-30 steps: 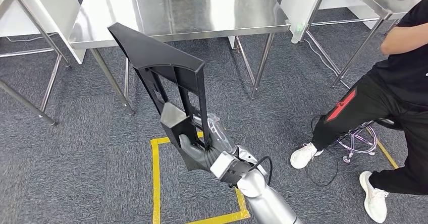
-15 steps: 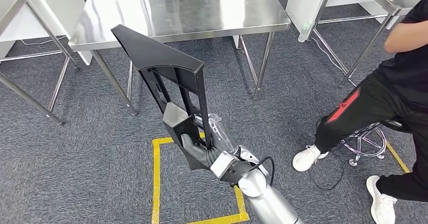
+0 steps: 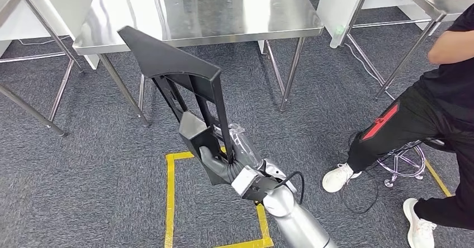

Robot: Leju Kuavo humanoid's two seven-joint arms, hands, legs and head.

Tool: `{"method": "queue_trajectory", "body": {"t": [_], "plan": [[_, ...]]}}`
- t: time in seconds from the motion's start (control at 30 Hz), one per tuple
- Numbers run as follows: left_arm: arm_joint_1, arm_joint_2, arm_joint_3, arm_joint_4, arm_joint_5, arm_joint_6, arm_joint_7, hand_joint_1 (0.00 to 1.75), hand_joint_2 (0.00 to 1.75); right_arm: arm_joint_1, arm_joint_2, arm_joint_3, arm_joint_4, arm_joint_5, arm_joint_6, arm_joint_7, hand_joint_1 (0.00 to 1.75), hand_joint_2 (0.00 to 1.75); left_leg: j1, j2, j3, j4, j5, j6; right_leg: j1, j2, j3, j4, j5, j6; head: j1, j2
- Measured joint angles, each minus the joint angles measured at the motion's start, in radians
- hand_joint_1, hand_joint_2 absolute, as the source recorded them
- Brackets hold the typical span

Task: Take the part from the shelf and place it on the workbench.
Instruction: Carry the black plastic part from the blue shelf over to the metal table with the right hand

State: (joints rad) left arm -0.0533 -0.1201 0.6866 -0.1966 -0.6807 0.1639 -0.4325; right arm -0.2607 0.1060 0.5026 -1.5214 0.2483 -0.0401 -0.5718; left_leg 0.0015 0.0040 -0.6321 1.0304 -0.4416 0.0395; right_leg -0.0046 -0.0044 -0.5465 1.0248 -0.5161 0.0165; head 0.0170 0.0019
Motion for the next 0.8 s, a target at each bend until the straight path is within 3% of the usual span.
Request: {"method": "queue_trajectory", "body": {"t": [0.07,0.1,0.17,0.2,0.23,0.27,0.33,0.37,0.43,0.57,0.63,0.7,0.73,0.77,0.8], "plan": [[0.0,0.0,0.0,0.0,-0.002,-0.001,-0.001,0.0,1.75,-0.005,0.0,0.0,-0.001,0.0,-0.001,0.001,1.75,1.75,0.005,-0.002,0.023,-0.025,0.004,0.003,0.002,0.0,-0.008,0.026,-0.014,0.007,0.001,0.0],[-0.001,0.0,0.0,0.0,-0.004,-0.002,-0.002,0.0,1.75,-0.008,-0.001,0.0,-0.002,-0.001,-0.002,0.002,1.75,1.75,0.008,-0.003,0.034,-0.034,0.005,0.004,0.002,0.001,-0.031,0.07,-0.03,0.007,0.002,0.0],[-0.004,0.0,0.0,0.0,-0.008,-0.003,-0.004,0.0,1.75,-0.01,-0.005,0.001,-0.002,-0.001,-0.004,0.002,1.75,1.75,0.007,-0.006,0.042,-0.037,0.001,0.008,-0.002,0.002,-0.11,0.201,-0.068,0.008,0.002,0.0],[-0.004,0.0,0.0,0.0,-0.009,-0.003,-0.006,0.0,1.75,-0.009,-0.008,0.0,-0.002,0.0,-0.005,0.003,1.75,1.75,0.007,-0.009,0.044,-0.036,-0.003,0.008,-0.003,0.003,-0.147,0.252,-0.076,0.012,0.002,0.0],[-0.003,-0.001,0.0,0.0,-0.009,-0.003,-0.006,0.0,1.75,-0.008,-0.01,0.0,-0.002,0.0,-0.006,0.003,1.75,1.75,0.007,-0.011,0.047,-0.036,-0.007,0.007,-0.006,0.003,-0.166,0.268,-0.069,0.019,0.002,0.0],[-0.003,-0.001,0.0,0.0,-0.01,-0.003,-0.007,0.0,1.75,-0.008,-0.011,0.001,-0.001,0.0,-0.006,0.003,1.75,1.75,0.008,-0.013,0.052,-0.035,-0.011,0.005,-0.009,0.003,-0.164,0.242,-0.045,0.03,0.002,0.0],[-0.002,-0.002,0.0,0.0,-0.01,-0.003,-0.007,0.0,1.75,-0.009,-0.012,0.001,-0.001,0.0,-0.007,0.004,1.75,1.75,0.009,-0.018,0.064,-0.034,-0.022,-0.004,-0.017,0.002,-0.115,0.11,0.025,0.05,0.003,0.0],[-0.002,-0.002,0.0,0.0,-0.01,-0.003,-0.007,0.0,1.75,-0.01,-0.012,0.001,-0.002,0.001,-0.008,0.004,1.75,1.75,0.007,-0.02,0.067,-0.031,-0.029,-0.01,-0.019,0.003,-0.088,0.049,0.051,0.052,0.003,0.0],[-0.003,-0.001,0.0,0.0,-0.01,-0.003,-0.007,0.0,1.75,-0.012,-0.011,0.001,-0.002,0.001,-0.008,0.006,1.75,1.75,0.003,-0.023,0.07,-0.027,-0.041,-0.022,-0.02,0.004,-0.064,-0.005,0.069,0.038,0.002,0.0],[-0.006,0.0,0.0,0.0,-0.011,-0.004,0.002,0.0,1.75,-0.023,-0.006,0.001,-0.002,0.003,-0.008,0.016,1.75,1.75,0.014,-0.019,0.06,0.003,-0.066,-0.044,-0.023,0.006,-0.047,-0.01,0.06,-0.001,-0.001,0.0],[-0.007,0.0,0.0,0.0,-0.01,-0.003,0.007,0.0,1.75,-0.032,-0.002,0.002,-0.001,0.003,-0.008,0.02,1.75,1.75,0.018,-0.013,0.003,0.111,-0.11,-0.053,-0.024,0.005,-0.033,-0.012,0.051,-0.017,-0.003,0.0],[-0.006,0.0,0.0,0.0,-0.01,-0.002,0.01,0.0,1.75,-0.038,-0.001,0.003,0.001,0.003,-0.008,0.023,1.75,1.75,0.019,-0.01,-0.078,0.238,-0.143,-0.058,-0.02,0.004,-0.021,-0.012,0.04,-0.023,-0.004,0.0],[-0.005,0.0,0.0,0.0,-0.01,-0.002,0.011,0.0,1.75,-0.038,0.0,0.004,0.002,0.003,-0.008,0.023,1.75,1.75,0.02,-0.009,-0.104,0.263,-0.136,-0.058,-0.019,0.005,-0.013,-0.012,0.034,-0.024,-0.004,0.0],[-0.005,0.001,0.0,0.0,-0.01,-0.002,0.011,0.0,1.75,-0.038,0.0,0.004,0.003,0.003,-0.008,0.024,1.75,1.75,0.02,-0.008,-0.11,0.251,-0.11,-0.056,-0.019,0.006,-0.005,-0.012,0.027,-0.022,-0.004,0.0],[-0.005,0.001,0.0,0.0,-0.009,-0.001,0.012,0.0,1.75,-0.039,0.0,0.004,0.004,0.003,-0.008,0.025,1.75,1.75,0.019,-0.007,-0.096,0.201,-0.067,-0.053,-0.019,0.006,0.006,-0.012,0.019,-0.02,-0.004,0.0]]}}
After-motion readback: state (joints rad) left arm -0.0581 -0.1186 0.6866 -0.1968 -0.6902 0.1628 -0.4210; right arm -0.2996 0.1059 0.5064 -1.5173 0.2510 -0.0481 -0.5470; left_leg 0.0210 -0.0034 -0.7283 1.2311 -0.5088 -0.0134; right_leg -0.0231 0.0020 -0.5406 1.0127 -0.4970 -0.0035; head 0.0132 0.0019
